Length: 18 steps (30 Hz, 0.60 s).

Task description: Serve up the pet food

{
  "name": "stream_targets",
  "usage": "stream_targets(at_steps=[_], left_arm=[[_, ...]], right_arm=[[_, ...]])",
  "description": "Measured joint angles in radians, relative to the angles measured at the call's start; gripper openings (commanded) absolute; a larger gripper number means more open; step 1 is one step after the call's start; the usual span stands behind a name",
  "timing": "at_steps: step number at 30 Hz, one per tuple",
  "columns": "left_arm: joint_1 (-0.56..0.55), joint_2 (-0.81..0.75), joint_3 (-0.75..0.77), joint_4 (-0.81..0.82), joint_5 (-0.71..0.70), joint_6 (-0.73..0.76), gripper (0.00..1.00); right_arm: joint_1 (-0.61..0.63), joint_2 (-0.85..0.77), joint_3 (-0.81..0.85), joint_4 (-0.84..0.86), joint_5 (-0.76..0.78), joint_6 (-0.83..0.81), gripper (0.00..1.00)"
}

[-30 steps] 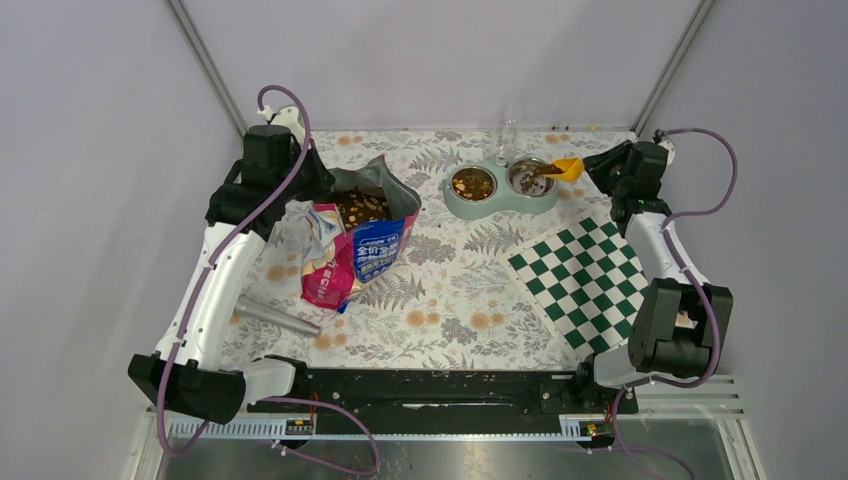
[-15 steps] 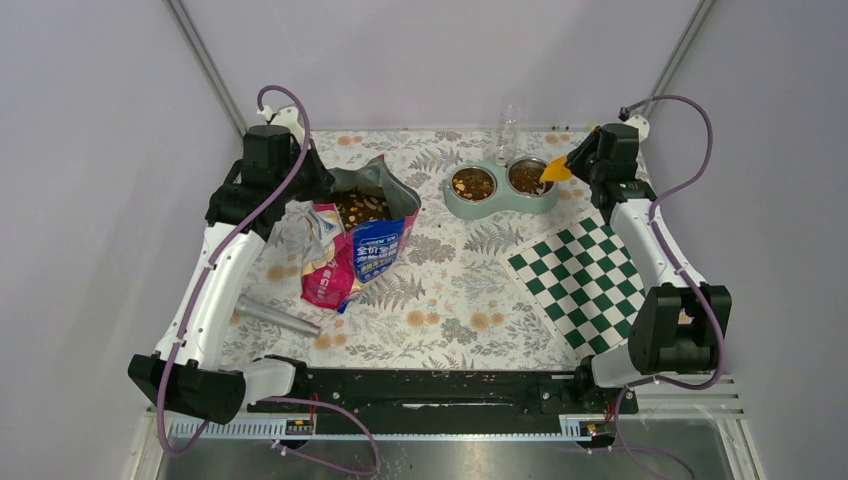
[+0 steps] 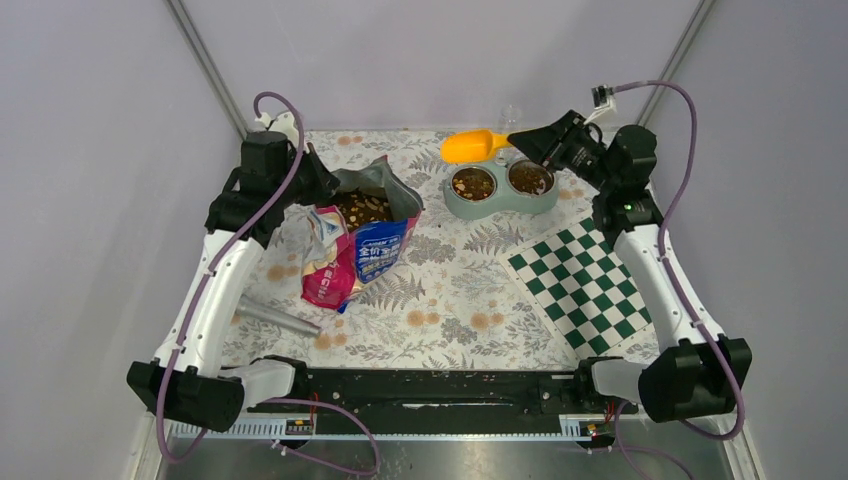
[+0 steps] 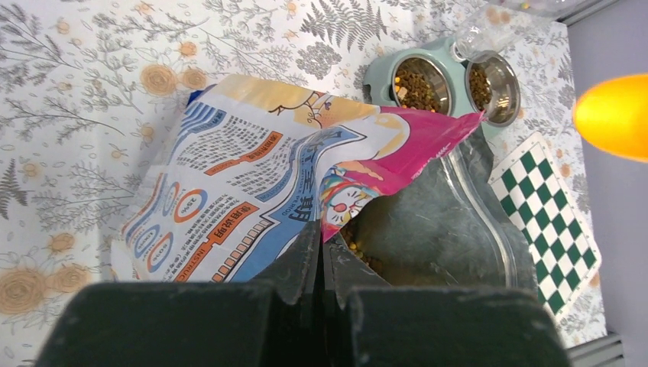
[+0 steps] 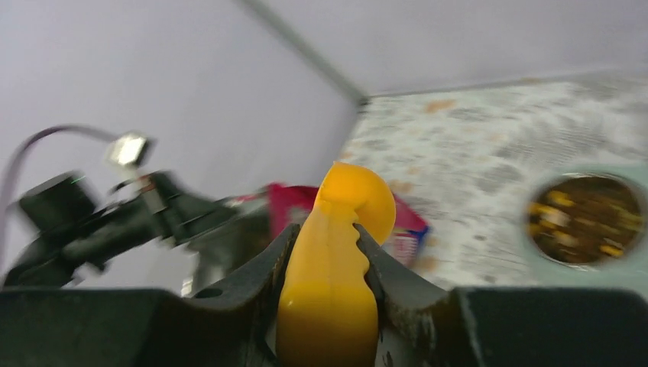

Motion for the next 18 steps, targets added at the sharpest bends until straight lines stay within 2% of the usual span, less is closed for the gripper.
stream_targets(at_steps=[5, 8, 18], left_arm=[[0.001, -0.002, -0.013, 0.017, 0.04, -0.032, 0.0], [-0.001, -0.002, -0.014, 0.019, 0.053, -0.042, 0.0], [-0.05, 0.014, -0.023, 0.055, 0.118, -0.048, 0.0]], right_arm=[[0.127, -0.038, -0.008, 0.182, -0.141, 0.101, 0.0], [0.21, -0.04, -0.008, 0.177, -0.146, 0.096, 0.0], [0.492, -0.006, 0.124, -0.294, 0.128, -0.225, 0.0]])
